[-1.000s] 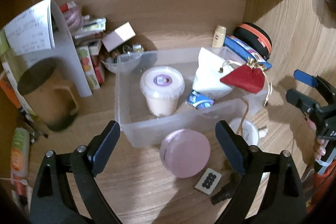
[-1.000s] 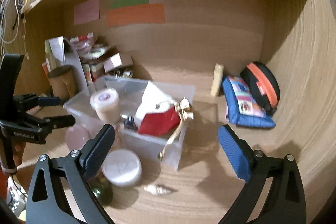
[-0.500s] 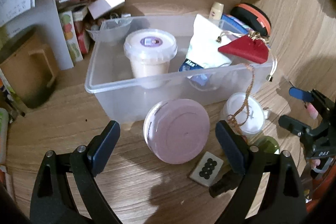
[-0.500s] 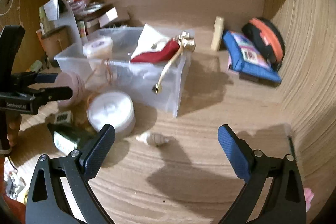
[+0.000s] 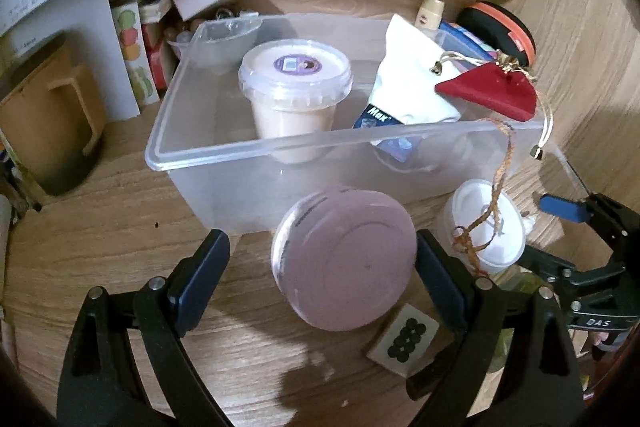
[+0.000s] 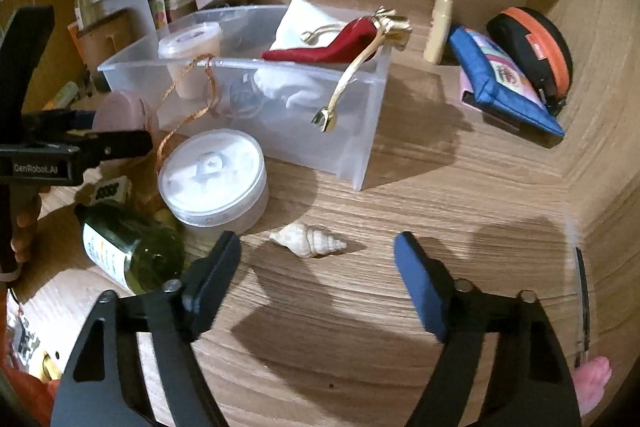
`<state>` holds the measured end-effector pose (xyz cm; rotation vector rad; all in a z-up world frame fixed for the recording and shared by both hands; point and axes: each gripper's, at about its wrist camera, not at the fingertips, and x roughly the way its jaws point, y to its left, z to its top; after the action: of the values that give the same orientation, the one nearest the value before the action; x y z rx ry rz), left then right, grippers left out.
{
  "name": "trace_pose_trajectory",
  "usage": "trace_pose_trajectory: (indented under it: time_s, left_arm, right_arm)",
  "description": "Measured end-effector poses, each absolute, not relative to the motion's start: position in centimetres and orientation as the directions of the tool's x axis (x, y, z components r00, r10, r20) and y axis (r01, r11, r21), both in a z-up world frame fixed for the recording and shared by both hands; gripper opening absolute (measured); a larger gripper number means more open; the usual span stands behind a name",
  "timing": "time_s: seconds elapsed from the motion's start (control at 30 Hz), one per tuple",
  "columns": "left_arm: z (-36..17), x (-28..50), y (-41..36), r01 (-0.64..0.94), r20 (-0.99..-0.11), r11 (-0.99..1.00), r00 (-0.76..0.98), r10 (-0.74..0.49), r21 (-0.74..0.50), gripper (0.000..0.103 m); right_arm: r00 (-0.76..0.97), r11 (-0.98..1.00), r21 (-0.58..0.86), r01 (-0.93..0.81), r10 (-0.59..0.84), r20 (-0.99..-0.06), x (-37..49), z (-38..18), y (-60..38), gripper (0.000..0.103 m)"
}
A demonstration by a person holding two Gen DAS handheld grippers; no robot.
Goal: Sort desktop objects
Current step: 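Move the left tool to the pink compact while the right tool approaches the seashell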
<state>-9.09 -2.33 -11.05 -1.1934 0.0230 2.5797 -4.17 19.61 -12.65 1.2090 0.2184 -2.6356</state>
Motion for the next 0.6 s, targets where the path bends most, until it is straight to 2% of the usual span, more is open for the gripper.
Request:
trace_pose_trajectory:
  time_s: [0.1, 0.2, 0.27, 0.53, 0.6]
  left_arm:
    - [-10.92, -8.90, -2.10, -0.280, -0.740, -0.955, -0.622, 0.256, -0.095, 0.090]
    - [-11.02, -9.09, -1.96, -0.295, -0.744, -0.950, -0.610, 0.272, -0.105, 0.079]
    - [-11.08, -9.15, -1.87, -0.298, -0.747, -0.949, -0.606, 0.274, -0.106, 0.076]
    - [-11.23, -9.27, -1.86, -0.310, -0.751, -0.944, -0.595, 0.287, -0.115, 0.065]
    - [-11.27, -9.31, -1.89, -0.310, -0.751, -0.944, -0.594, 0.287, -0.116, 0.065]
  right_arm:
    - [-0.611, -0.959, -0.034, 0.283, -0.153, -0.776, -4.65, -12.95, 19.39, 0.062]
    - [-0.610, -0.959, -0.030, 0.280, -0.154, -0.777, -4.80, -12.99, 19.42, 0.062]
    - [-0.611, -0.960, -0.025, 0.281, -0.158, -0.776, -4.78, -12.99, 19.43, 0.060]
    - [-0.619, -0.954, -0.029, 0.298, -0.170, -0.767, -4.60, -12.73, 19.03, 0.042]
    - [-0.620, -0.952, -0.031, 0.304, -0.173, -0.765, -4.51, -12.66, 18.89, 0.039]
